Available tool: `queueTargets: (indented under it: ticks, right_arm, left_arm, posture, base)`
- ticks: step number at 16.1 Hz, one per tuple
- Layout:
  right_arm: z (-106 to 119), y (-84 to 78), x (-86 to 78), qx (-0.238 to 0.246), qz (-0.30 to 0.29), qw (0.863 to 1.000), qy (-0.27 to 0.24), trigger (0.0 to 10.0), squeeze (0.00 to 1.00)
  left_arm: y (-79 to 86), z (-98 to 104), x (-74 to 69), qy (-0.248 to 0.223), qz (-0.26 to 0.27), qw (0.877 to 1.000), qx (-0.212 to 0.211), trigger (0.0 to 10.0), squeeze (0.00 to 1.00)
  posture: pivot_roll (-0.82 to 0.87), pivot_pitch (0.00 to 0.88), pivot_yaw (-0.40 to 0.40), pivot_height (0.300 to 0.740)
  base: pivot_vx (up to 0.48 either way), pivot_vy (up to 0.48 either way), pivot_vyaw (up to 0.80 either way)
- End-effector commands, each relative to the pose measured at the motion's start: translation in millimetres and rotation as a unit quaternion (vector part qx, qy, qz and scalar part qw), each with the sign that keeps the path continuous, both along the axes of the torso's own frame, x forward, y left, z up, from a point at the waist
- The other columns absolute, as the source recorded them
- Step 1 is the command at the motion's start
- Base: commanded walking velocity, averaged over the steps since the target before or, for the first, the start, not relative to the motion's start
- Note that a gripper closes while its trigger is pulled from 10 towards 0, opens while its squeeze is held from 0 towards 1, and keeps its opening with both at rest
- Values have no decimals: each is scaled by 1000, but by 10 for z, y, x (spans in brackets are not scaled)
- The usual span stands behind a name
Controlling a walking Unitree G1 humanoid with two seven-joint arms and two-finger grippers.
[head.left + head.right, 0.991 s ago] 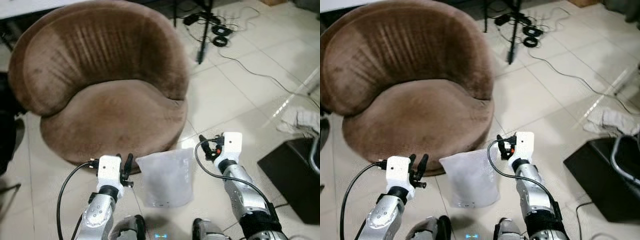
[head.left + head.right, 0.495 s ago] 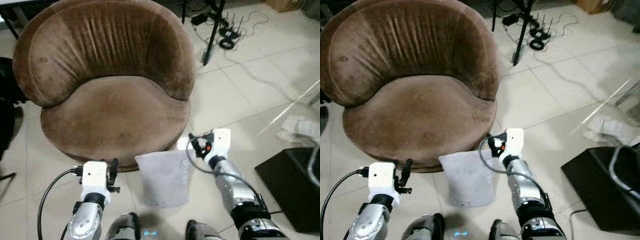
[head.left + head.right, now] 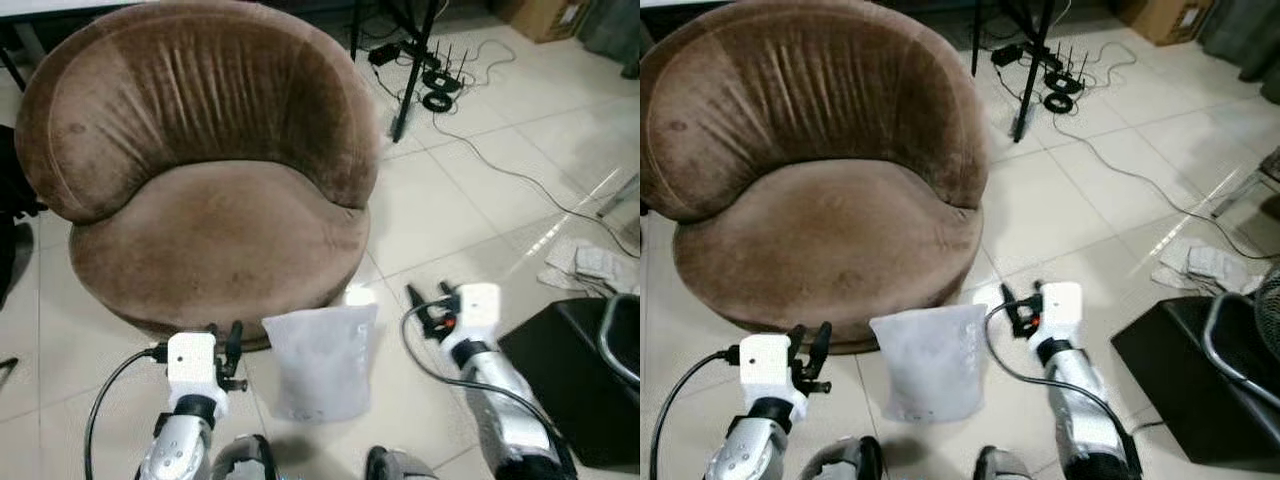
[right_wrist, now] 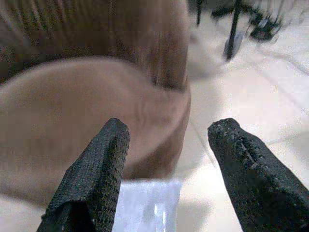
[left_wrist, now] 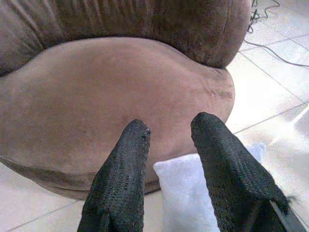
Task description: Move the pillow to the sofa from floor
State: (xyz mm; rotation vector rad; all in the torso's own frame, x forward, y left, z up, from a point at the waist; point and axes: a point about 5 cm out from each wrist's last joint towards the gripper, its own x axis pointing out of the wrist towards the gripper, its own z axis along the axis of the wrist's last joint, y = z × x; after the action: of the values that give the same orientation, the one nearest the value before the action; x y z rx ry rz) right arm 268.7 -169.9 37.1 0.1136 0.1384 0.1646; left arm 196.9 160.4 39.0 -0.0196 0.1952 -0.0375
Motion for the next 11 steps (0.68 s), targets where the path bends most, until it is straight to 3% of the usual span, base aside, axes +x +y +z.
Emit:
queueTargets:
  ticks: [1, 4, 6, 8, 11]
  right_arm:
    - [3, -68, -45, 5, -30, 1000, -5, 10000, 0]
    - [-8, -168, -204, 33, -91, 995, -3, 10000, 0]
    - [-103, -196, -343, 39, -109, 993, 34, 10000, 0]
    - [-69, -206, -380, 31, -99, 994, 37, 10000, 0]
    - [-16, -308, -422, 12, -83, 996, 39, 10000, 0]
  left_arm:
    - [-21, 29, 12, -7, -6, 1000, 4, 10000, 0]
    - [27, 116, 13, -33, -1, 999, -10, 10000, 0]
    - [76, 232, 25, -70, 10, 997, -12, 10000, 0]
    - [42, 268, 65, -76, -11, 997, 1, 10000, 0]
    - [25, 251, 64, -67, -12, 998, -14, 10000, 0]
  posture:
    - [47, 106, 4, 740]
    - [53, 100, 20, 740]
    - [40, 97, 30, 740]
    - [26, 96, 37, 740]
    - [3, 96, 42, 740]
  base:
    - [0, 0, 0]
    - [0, 0, 0]
    - [0, 0, 0]
    - [0, 0, 0]
    - [0, 0, 0]
